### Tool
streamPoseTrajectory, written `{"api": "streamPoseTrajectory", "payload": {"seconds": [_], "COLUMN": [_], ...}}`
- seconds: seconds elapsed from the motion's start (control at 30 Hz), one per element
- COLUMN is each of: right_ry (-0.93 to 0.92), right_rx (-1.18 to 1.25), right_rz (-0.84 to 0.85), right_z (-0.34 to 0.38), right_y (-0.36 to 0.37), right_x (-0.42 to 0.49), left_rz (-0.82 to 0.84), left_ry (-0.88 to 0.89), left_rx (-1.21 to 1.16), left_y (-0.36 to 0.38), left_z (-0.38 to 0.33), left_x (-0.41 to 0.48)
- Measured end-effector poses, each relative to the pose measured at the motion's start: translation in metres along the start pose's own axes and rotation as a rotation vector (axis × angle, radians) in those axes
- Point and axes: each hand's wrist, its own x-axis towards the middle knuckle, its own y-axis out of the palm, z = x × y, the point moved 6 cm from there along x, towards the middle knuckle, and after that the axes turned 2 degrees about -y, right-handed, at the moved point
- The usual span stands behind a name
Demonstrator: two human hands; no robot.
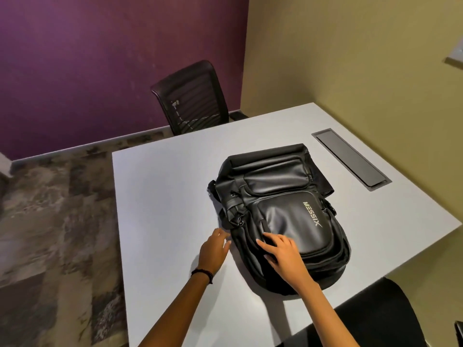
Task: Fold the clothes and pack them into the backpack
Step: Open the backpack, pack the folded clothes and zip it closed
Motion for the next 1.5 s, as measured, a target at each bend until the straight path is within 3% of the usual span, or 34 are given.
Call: {"api": "streamPoseTrajectory", "payload": {"seconds": [0.13, 0.43, 0.77, 1.07, 1.23, 1.37, 1.5], "right_ry": [-0.035, -0.003, 0.055, 0.054, 0.04, 0.014, -0.025], "right_rx": [-0.047, 0.088, 0.241, 0.203, 0.152, 0.13, 0.132], "right_rz": [-0.019, 0.06, -0.01, 0.005, 0.039, 0.031, -0.027], "right_z": [-0.002, -0.011, -0.01, 0.003, 0.008, 0.013, 0.014], "right_y": [-0.002, 0.002, -0.003, 0.002, 0.007, 0.009, 0.005], "right_x": [-0.001, -0.002, 0.011, 0.031, 0.053, 0.068, 0.076], "left_rz": [-0.039, 0.054, 0.099, 0.048, -0.073, -0.206, -0.081], "left_ry": [-0.055, -0.089, -0.067, -0.064, -0.068, 0.036, 0.048], "left_rx": [0.041, 0.37, 0.35, 0.308, 0.205, 0.172, 0.198], "left_y": [-0.003, 0.016, 0.019, 0.01, -0.002, -0.009, -0.002], "left_z": [-0.005, -0.008, -0.014, -0.008, -0.009, -0.013, -0.016], "left_x": [0.009, 0.037, 0.037, 0.029, 0.04, 0.048, 0.053]}}
